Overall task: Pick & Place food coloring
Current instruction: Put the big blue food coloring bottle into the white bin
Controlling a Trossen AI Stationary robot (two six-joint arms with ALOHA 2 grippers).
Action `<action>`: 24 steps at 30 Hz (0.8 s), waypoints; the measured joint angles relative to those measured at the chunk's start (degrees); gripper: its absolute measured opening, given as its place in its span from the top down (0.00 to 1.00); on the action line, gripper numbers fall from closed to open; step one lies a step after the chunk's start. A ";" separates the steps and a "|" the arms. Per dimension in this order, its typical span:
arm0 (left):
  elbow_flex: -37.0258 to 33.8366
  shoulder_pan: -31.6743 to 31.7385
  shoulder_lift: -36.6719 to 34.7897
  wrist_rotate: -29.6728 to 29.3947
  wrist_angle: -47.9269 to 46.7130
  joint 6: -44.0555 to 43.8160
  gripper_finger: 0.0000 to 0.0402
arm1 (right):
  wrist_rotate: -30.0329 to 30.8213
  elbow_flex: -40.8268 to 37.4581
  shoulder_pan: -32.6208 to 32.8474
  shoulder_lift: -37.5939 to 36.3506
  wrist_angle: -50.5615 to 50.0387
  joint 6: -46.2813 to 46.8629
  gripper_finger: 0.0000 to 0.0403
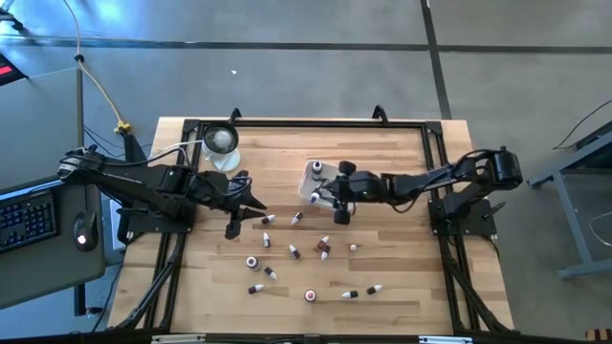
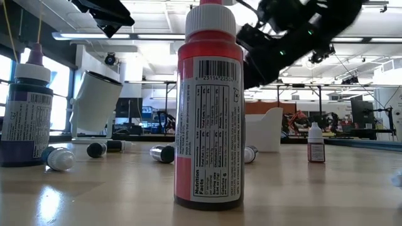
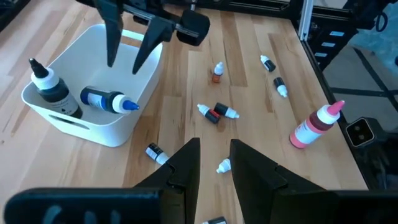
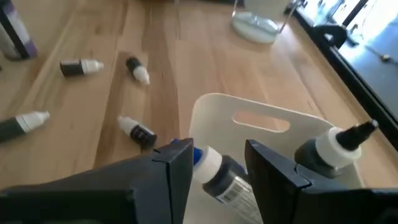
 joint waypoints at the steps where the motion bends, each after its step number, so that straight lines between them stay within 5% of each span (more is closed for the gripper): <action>1: 0.00 0.00 0.00 0.00 0.01 -0.01 0.78 | -0.67 1.80 -0.03 0.34 -2.54 -0.76 0.65; 9: 0.00 0.00 0.00 -0.03 0.04 0.00 0.78 | -7.01 9.07 0.02 6.28 -9.70 -6.75 0.65; 24: 0.00 0.00 0.00 0.02 -1.40 0.00 0.78 | -2.07 13.74 -1.12 16.50 -10.60 -11.53 0.65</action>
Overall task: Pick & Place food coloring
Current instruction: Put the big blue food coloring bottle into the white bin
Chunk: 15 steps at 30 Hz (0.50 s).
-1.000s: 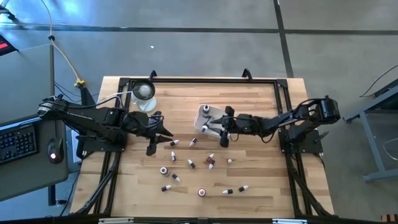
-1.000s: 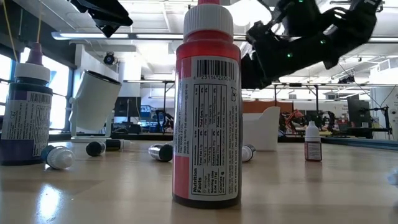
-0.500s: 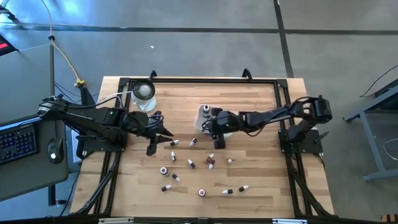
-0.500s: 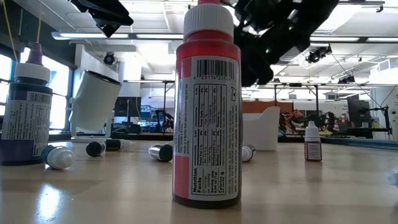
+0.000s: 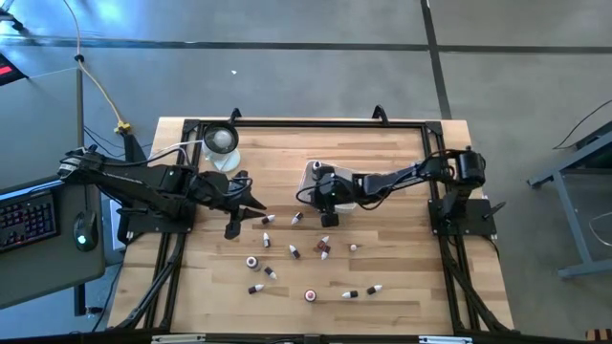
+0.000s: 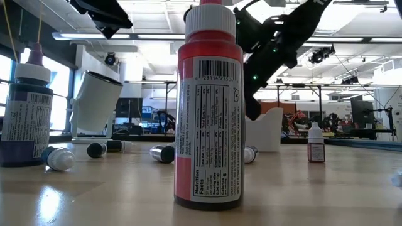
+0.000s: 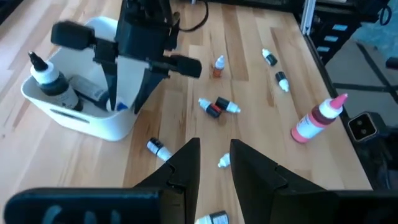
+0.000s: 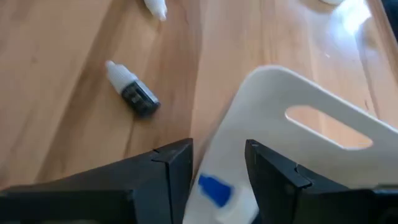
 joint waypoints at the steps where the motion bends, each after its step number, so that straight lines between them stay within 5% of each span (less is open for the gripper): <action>1: 0.00 0.01 0.00 0.00 -0.39 0.00 0.78 | 0.77 0.00 0.01 0.00 -0.26 -0.03 0.65; 15: 0.00 0.00 0.00 -0.02 -0.46 0.20 0.78 | 7.86 0.02 0.59 -5.15 -3.78 -6.22 0.65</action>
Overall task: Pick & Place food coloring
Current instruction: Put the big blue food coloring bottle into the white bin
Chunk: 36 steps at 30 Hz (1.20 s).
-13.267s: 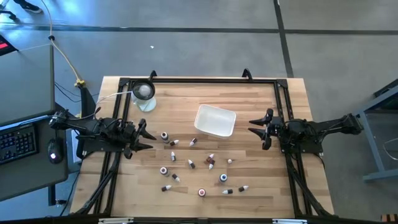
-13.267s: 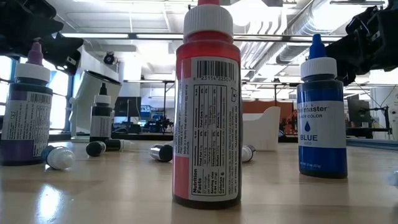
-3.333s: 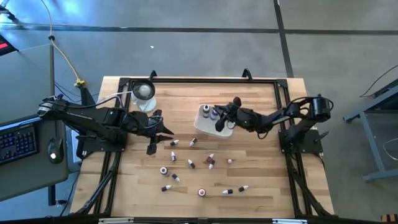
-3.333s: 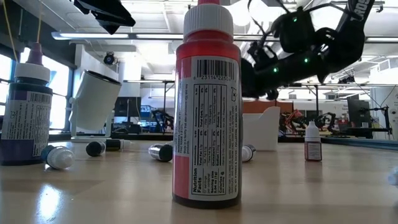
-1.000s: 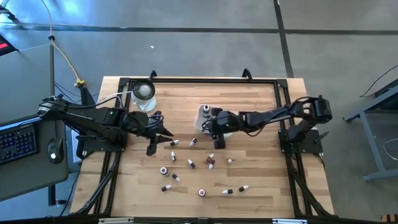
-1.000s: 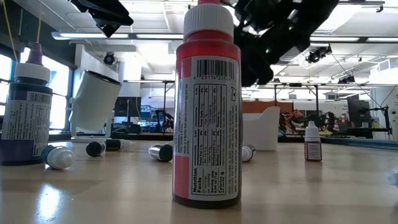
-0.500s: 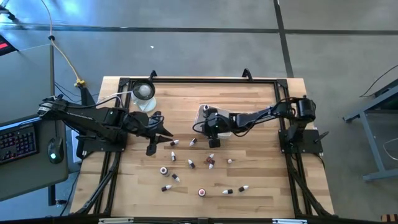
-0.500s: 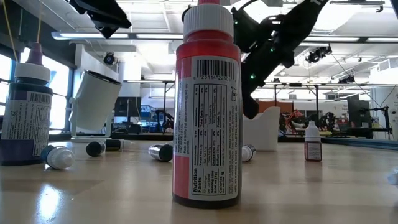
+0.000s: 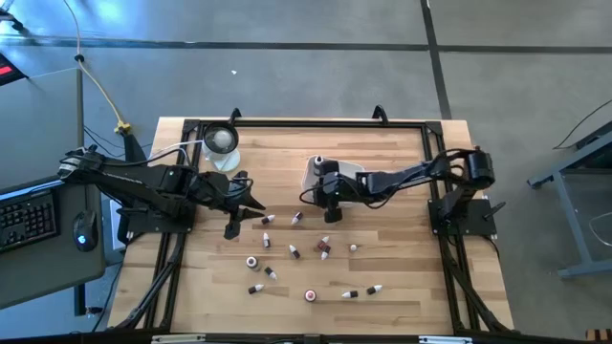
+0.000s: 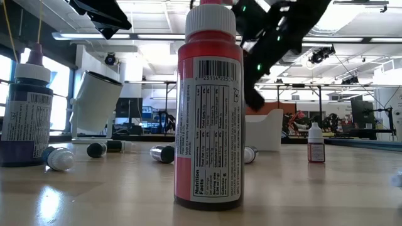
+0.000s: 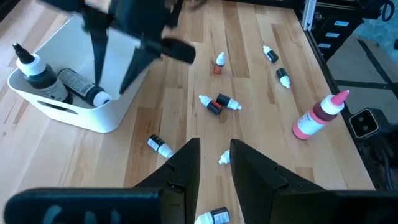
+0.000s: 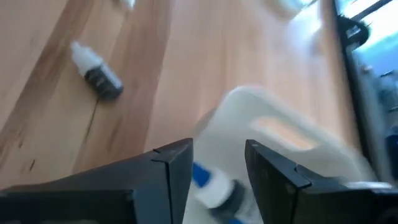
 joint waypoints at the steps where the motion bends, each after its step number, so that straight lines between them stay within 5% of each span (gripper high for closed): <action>1: 0.00 0.00 -0.02 0.00 0.04 0.00 0.78 | -0.13 0.00 0.05 -1.23 -0.02 -0.11 0.65; 10: 0.00 0.01 -0.01 -0.18 0.20 0.00 0.78 | -4.13 0.09 -4.47 -9.97 -9.41 -9.31 0.65; 19: 0.00 0.02 0.00 -4.18 1.04 0.00 0.78 | -13.02 0.04 -11.93 -1.55 -9.82 -11.50 0.63; 30: 0.00 0.02 -0.02 -4.70 0.98 0.00 0.78 | -14.21 0.15 -12.64 3.99 -9.67 -16.44 0.52; 36: 0.00 0.02 -0.01 -4.70 0.98 0.00 0.78 | -20.69 0.00 -13.11 4.32 -10.10 -14.40 0.51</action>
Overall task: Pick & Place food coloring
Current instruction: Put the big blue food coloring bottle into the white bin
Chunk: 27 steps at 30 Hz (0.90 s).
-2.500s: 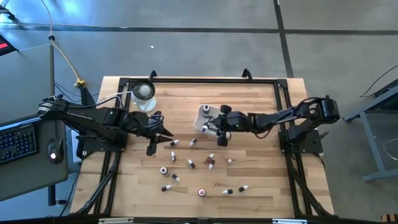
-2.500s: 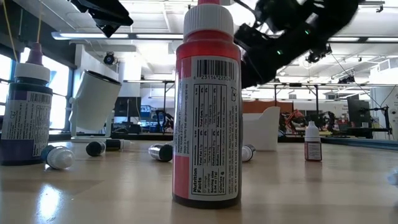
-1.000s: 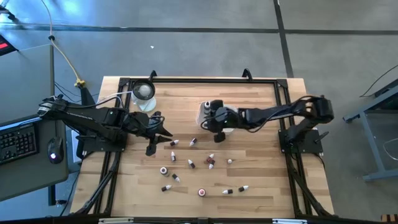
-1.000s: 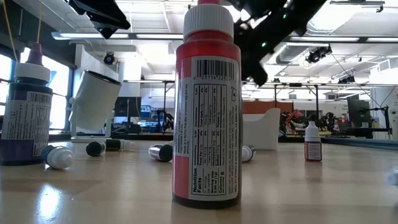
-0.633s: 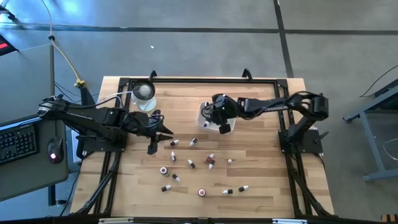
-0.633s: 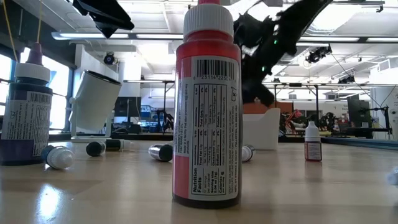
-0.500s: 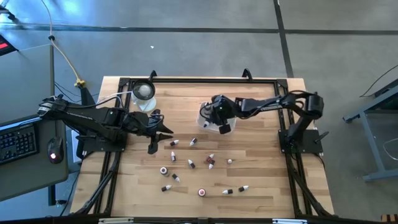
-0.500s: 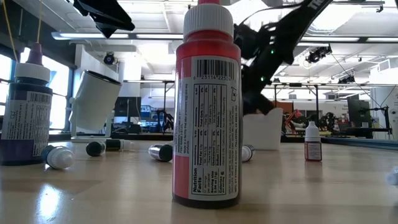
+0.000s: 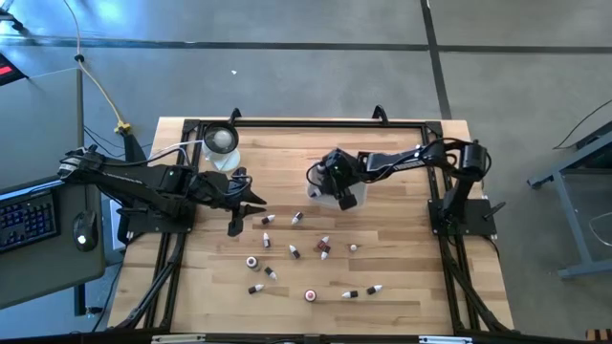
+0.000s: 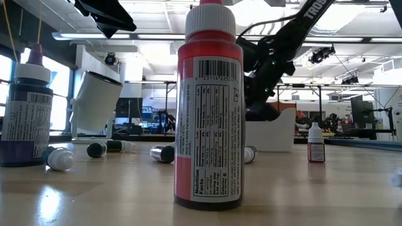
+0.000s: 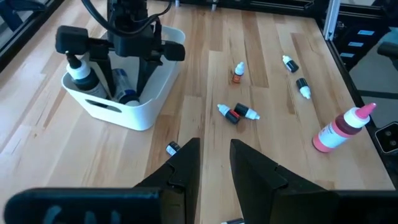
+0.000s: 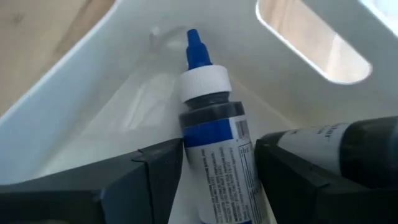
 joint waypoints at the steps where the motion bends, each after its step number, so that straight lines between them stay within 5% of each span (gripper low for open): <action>1: 0.00 -0.02 0.01 0.00 0.00 0.00 0.78 | -0.42 0.00 0.00 0.06 -0.25 0.30 0.51; 16: 0.00 -0.01 0.01 0.02 -0.04 0.00 0.78 | 3.05 -0.13 1.31 -1.14 -1.33 2.62 0.70; 27: 0.00 -0.02 0.01 -4.55 0.54 0.41 0.78 | 3.35 -0.13 3.62 -16.64 -2.37 11.78 0.68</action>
